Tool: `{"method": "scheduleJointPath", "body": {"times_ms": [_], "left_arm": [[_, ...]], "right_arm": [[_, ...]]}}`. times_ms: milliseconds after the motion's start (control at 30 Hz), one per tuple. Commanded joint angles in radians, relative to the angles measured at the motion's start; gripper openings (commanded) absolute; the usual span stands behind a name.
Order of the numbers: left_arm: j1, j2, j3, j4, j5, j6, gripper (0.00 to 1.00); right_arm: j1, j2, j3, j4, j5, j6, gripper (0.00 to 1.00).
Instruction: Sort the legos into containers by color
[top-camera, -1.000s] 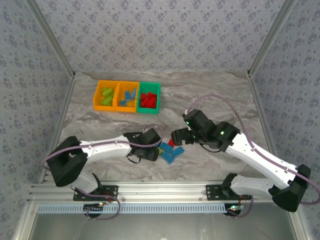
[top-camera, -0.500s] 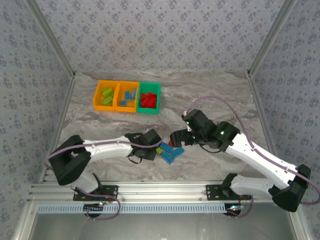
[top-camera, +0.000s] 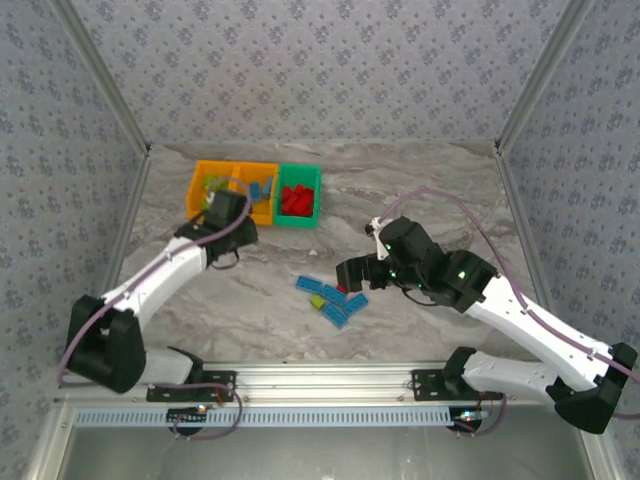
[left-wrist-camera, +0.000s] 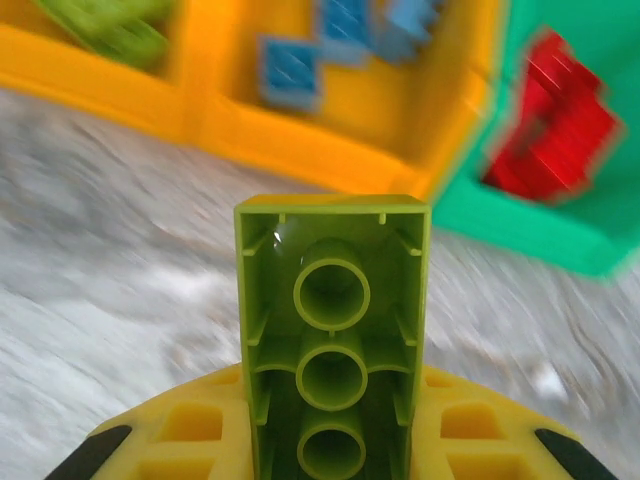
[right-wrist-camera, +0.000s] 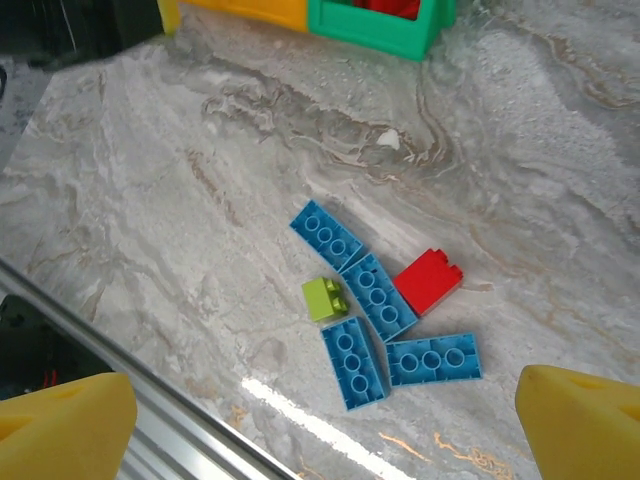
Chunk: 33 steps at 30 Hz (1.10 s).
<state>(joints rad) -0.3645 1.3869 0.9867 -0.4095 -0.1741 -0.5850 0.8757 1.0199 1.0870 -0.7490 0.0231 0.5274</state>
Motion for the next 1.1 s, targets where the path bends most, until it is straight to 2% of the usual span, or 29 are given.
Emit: {"method": "scheduleJointPath", "body": {"times_ms": [0,100,267,367,467,600,733,933,1067], "left_arm": [[0.116,0.115,0.109,0.034,0.015,0.054,0.15],[0.217,0.254,0.247,0.034,0.096,0.065,0.18],[0.311,0.464,0.508,-0.064,0.164,0.081,0.25],[0.334,0.529,0.616,-0.120,0.204,0.105,0.44],[0.332,0.508,0.639,-0.140,0.229,0.109,0.50],[0.314,0.333,0.517,-0.072,0.314,0.063,0.50],[0.208,0.093,0.379,-0.043,0.345,0.104,0.56],[-0.108,-0.226,0.232,-0.092,0.270,0.339,0.63],[-0.267,-0.369,0.190,-0.201,0.291,0.497,0.72]], "right_arm": [[-0.001,-0.021,0.005,-0.031,0.062,0.032,1.00],[-0.001,-0.037,0.004,-0.055,0.072,0.048,1.00],[0.001,-0.085,-0.008,-0.082,0.105,0.080,1.00],[-0.001,-0.113,-0.019,-0.085,0.119,0.093,1.00],[-0.001,-0.124,-0.030,-0.093,0.144,0.095,1.00],[-0.010,-0.106,-0.044,-0.100,0.171,0.143,1.00],[-0.043,-0.050,-0.057,-0.111,0.174,0.176,1.00],[-0.097,0.060,-0.085,-0.074,0.129,0.193,1.00],[-0.107,0.170,-0.087,-0.022,0.075,0.208,1.00]]}}
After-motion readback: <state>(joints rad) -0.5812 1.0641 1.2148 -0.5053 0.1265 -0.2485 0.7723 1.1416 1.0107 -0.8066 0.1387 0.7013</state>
